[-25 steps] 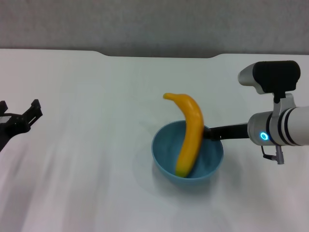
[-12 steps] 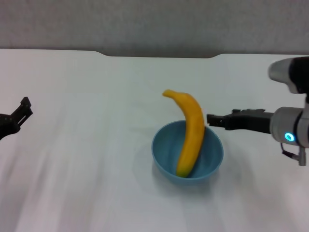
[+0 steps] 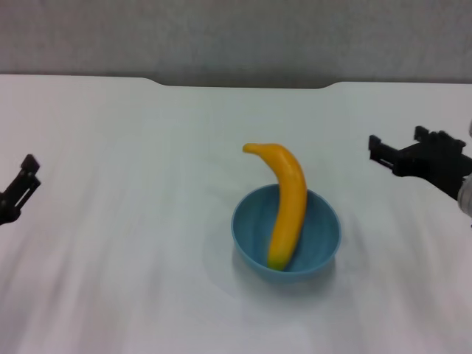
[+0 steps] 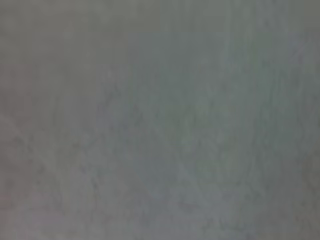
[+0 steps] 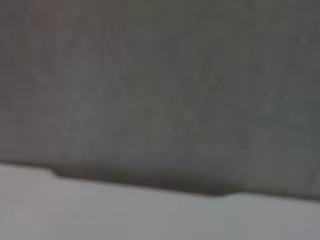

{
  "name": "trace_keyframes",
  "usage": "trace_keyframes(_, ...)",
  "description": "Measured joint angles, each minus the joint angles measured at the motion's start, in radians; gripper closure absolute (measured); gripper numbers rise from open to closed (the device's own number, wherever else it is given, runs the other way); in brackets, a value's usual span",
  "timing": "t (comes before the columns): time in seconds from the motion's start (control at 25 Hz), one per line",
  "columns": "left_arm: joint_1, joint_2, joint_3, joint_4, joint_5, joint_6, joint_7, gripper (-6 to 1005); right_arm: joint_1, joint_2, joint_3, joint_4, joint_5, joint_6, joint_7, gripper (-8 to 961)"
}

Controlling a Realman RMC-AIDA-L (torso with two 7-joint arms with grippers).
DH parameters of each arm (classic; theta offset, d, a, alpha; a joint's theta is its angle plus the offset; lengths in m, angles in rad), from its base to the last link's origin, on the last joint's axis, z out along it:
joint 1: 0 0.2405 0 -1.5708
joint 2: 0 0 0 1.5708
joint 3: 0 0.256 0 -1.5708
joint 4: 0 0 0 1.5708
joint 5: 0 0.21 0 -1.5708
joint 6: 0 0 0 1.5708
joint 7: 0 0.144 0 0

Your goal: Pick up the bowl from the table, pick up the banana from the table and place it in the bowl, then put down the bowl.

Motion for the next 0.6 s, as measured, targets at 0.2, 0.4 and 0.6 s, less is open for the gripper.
trace_keyframes(0.2,-0.094,-0.004,-0.006,0.261,-0.091,-0.211,0.097,137,-0.012,0.0,-0.13,0.131,-0.006,-0.329,-0.022,97)
trace_keyframes(0.4,-0.139,-0.007,-0.001,0.366,-0.127,-0.253,0.123,141,0.009,0.001,-0.312,0.314,-0.006,-0.733,-0.011,97)
trace_keyframes(0.6,-0.159,-0.011,0.003,0.426,-0.133,-0.258,0.133,147,0.052,0.007,-0.464,0.519,-0.001,-1.036,0.107,96)
